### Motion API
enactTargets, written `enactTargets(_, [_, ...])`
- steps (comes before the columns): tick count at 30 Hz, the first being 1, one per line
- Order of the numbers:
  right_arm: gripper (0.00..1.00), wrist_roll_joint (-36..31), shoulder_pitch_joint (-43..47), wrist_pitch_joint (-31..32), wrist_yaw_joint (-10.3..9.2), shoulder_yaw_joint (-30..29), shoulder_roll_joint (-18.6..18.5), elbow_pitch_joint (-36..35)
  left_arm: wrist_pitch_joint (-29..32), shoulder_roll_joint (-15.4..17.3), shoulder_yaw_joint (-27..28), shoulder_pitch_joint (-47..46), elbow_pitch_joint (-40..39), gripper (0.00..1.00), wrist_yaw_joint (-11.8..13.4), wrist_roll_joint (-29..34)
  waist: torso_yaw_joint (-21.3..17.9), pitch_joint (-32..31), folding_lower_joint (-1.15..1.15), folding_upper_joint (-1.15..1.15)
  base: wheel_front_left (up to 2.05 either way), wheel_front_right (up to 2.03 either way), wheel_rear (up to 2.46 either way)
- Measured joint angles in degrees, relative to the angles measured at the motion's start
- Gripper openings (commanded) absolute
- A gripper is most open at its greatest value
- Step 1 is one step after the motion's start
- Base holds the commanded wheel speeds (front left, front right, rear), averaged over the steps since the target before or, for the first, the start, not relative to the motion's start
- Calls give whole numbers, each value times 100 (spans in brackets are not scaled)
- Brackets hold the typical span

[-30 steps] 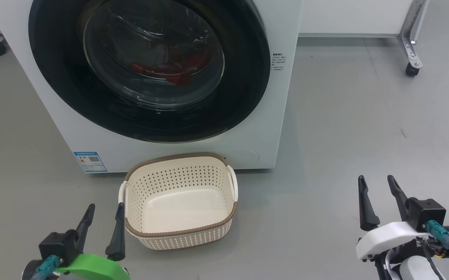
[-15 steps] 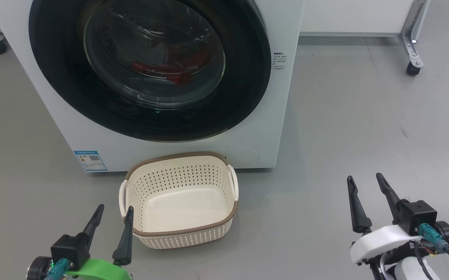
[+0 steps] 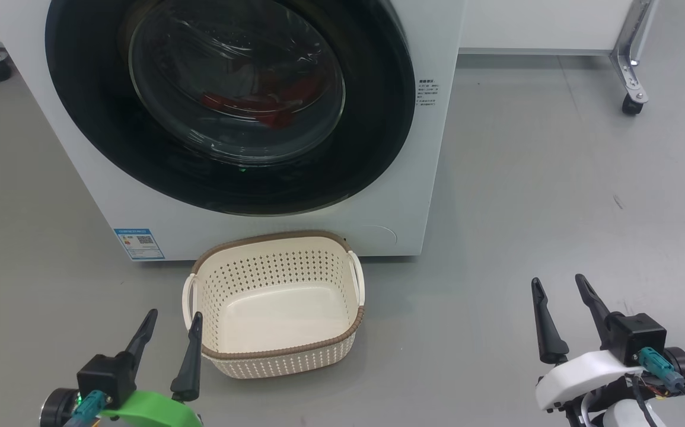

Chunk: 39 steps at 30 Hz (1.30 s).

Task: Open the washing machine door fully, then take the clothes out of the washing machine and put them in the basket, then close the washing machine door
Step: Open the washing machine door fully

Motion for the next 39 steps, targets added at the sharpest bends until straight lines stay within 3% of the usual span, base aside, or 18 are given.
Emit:
enactTargets(6, [100,-4,0,0,35,-18,11,30,0,0,2,-51,11,100,2,1,1,10,0,0,0,0,0])
enactTargets(7, [88,-4,0,0,37,-24,11,32,0,0,2,-51,13,100,2,1,1,12,0,0,0,0,0])
enactTargets(8, [47,-4,0,0,58,-35,13,34,0,0,3,-51,18,100,2,1,2,15,0,0,0,0,0])
enactTargets(9, [0,-3,0,0,64,-41,16,41,0,0,3,-51,23,100,2,1,4,17,0,0,0,0,0])
enactTargets(19, [0,45,-1,0,193,-83,60,147,0,-5,7,-72,29,100,2,2,27,53,0,0,0,0,0])
enactTargets(23, [0,508,-5,0,302,-285,281,138,0,-16,7,-86,4,100,2,2,45,122,0,0,0,0,0])
enactTargets(32, [0,2372,-205,20,709,-851,536,74,-2,-40,-4,-352,-204,100,2,104,132,442,0,0,0,0,0])
enactTargets(39, [0,3808,-636,374,795,-1129,544,20,-10,-45,0,-505,-359,100,2,122,189,732,0,0,0,0,0])
